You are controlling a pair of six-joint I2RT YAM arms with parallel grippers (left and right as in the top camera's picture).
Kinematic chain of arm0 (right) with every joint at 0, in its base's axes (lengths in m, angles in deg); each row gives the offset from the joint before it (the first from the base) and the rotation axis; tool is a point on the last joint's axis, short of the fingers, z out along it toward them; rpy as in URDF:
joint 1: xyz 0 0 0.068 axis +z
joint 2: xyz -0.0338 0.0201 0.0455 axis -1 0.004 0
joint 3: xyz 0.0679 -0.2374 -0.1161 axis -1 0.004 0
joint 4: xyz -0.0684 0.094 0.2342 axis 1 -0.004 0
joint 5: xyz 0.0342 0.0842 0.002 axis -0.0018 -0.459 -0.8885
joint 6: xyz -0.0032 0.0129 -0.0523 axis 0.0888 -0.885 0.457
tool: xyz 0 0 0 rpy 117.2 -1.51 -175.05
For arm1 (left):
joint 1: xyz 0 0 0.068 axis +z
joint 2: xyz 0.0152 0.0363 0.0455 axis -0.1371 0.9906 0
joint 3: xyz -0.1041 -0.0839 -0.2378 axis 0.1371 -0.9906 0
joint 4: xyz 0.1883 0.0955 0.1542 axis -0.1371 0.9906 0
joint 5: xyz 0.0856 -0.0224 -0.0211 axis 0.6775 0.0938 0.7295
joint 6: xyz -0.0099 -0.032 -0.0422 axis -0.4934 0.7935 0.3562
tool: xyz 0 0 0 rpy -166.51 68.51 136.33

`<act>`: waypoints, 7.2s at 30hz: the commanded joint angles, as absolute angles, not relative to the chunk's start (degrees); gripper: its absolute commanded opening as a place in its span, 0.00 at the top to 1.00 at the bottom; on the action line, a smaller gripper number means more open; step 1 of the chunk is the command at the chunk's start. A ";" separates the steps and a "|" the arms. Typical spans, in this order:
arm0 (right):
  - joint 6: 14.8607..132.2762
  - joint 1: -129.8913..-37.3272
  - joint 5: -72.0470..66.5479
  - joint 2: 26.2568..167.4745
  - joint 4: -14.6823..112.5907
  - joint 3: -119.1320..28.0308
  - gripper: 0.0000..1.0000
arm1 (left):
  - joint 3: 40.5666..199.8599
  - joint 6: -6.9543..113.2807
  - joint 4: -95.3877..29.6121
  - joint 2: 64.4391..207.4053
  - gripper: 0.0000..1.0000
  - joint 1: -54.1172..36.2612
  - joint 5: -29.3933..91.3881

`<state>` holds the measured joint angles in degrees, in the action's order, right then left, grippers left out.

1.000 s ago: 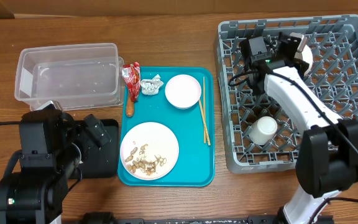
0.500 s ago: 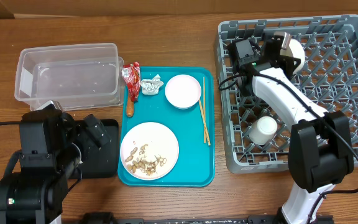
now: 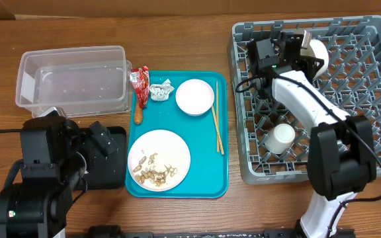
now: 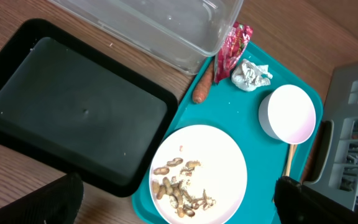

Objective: Sort waste into correct bins and load items into the dishwasher
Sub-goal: 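Carry the white bowl with the right gripper to the rack's back, then set the white bowl in the rack and open the right gripper, then reach the right gripper to the pink-lined bowl on the tray and grasp it, then carry the pink-lined bowl into the rack beside the white bowl and release, then pinch one wooden chopstick on the tray with the right gripper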

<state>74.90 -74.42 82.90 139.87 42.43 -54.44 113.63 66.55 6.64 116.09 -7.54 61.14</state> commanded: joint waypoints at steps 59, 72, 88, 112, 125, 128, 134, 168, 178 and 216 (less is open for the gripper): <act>42.71 -56.21 10.33 144.72 35.92 -59.81 0.72 | 114.42 67.29 6.57 116.02 0.00 -7.80 60.90; 46.03 -56.95 11.27 138.99 35.11 -59.90 0.96 | 114.42 67.29 6.57 116.02 0.00 -7.80 60.88; 54.99 -62.64 79.09 120.48 28.77 -59.94 0.96 | 114.42 67.29 6.60 116.02 0.00 -7.80 60.90; 66.62 -87.49 78.37 130.84 33.29 -57.12 0.96 | 114.42 67.29 6.57 116.02 0.00 -7.80 60.90; 76.52 -88.01 80.16 137.86 39.65 -57.12 0.96 | 114.42 67.29 6.57 116.02 0.00 -7.80 60.90; 78.95 -87.97 81.89 140.35 40.24 -57.12 0.96 | 114.42 67.29 6.57 116.02 0.00 -7.80 60.88; 80.06 -88.25 85.10 142.89 40.57 -57.12 0.96 | 114.42 67.32 6.60 116.02 0.00 -7.80 60.90; 102.00 -84.82 83.14 142.91 56.40 -57.12 0.96 | 114.42 67.29 6.57 116.02 0.00 -7.80 60.90; 102.88 -78.72 81.76 142.91 53.93 -57.12 0.22 | 114.42 67.29 6.57 116.02 0.00 -7.80 60.90; 65.33 -53.92 1.22 124.88 30.41 -57.21 0.48 | 114.42 67.29 6.57 116.02 0.00 -7.80 60.90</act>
